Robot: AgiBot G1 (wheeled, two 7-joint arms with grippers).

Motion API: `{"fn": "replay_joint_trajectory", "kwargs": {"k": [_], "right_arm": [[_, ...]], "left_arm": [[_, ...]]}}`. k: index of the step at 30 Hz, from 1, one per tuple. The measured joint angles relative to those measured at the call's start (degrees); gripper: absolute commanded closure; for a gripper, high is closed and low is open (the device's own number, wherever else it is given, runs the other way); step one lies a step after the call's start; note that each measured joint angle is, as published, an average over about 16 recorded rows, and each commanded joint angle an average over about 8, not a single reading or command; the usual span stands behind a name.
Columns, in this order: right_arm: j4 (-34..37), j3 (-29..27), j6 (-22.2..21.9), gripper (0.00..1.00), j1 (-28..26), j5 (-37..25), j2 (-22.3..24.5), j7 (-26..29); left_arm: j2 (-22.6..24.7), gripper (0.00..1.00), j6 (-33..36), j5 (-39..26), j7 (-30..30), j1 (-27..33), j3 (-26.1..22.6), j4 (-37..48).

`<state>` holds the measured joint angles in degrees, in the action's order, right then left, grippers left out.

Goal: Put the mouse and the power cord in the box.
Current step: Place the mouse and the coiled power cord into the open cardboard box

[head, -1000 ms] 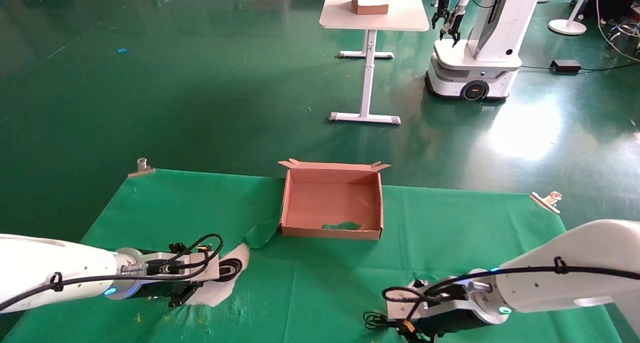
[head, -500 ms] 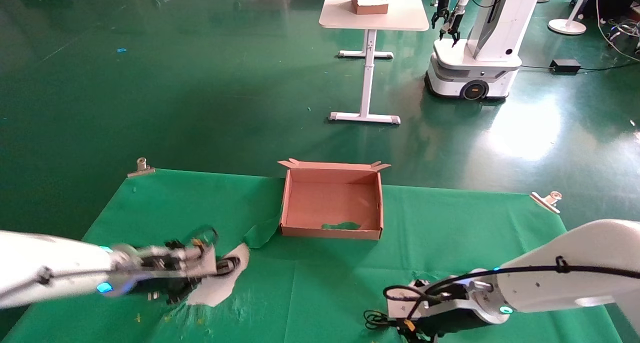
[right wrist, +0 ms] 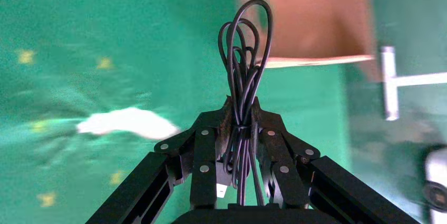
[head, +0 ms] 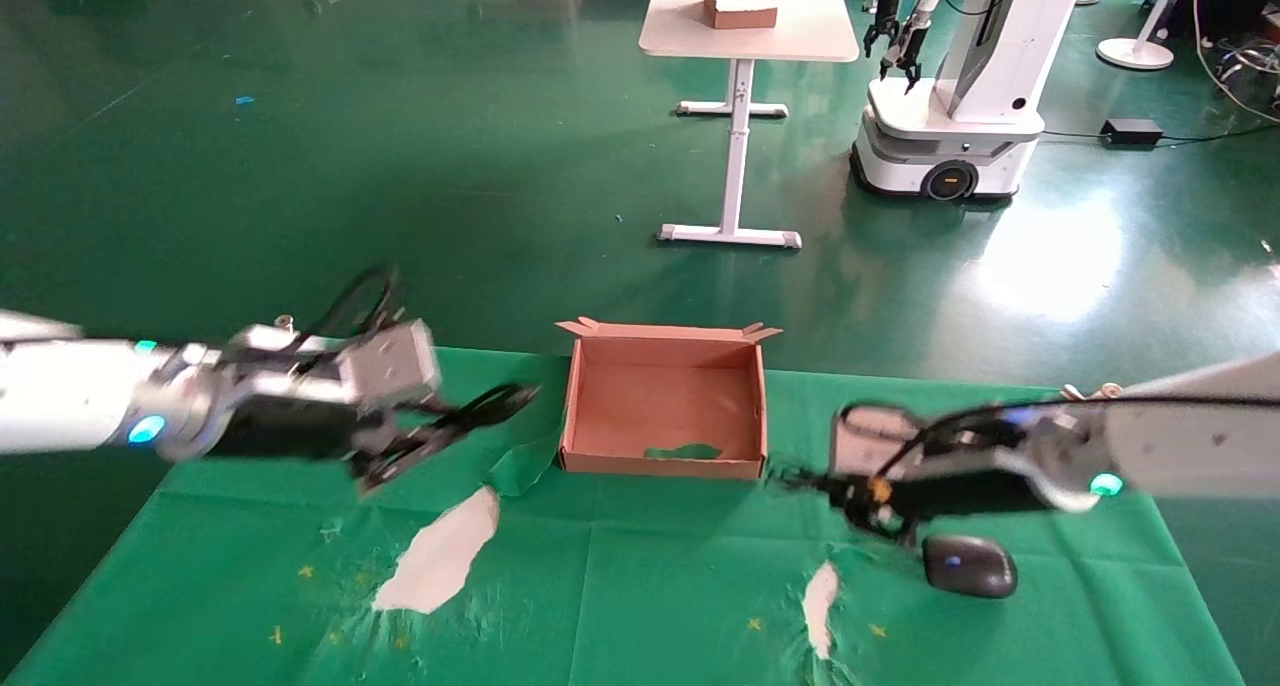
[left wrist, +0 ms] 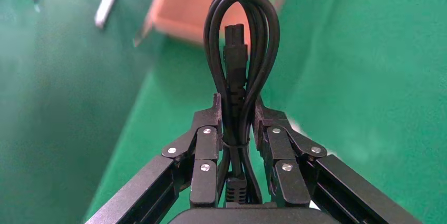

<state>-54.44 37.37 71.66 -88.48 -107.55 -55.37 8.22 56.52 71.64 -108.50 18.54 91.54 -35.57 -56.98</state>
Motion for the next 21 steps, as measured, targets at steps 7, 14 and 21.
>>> {"fn": "replay_joint_trajectory", "kwargs": {"k": [7, 14, 21], "right_arm": [[-1.79, -1.5, -0.56, 1.0, -3.15, -0.71, 2.44, 2.05], [-4.71, -2.8, 0.09, 1.0, -5.71, -1.21, 5.53, 4.26], [-8.65, -3.85, 1.75, 1.0, -7.25, -1.38, 9.09, 6.42]], "left_arm": [[6.8, 1.0, -3.43, 1.31, -1.92, 1.72, 0.12, 2.05], [15.47, 1.0, -13.52, -2.05, -8.13, 0.29, -2.98, 6.52], [21.03, 1.0, -27.36, -5.16, -13.53, -1.93, -10.65, 12.29]]}}
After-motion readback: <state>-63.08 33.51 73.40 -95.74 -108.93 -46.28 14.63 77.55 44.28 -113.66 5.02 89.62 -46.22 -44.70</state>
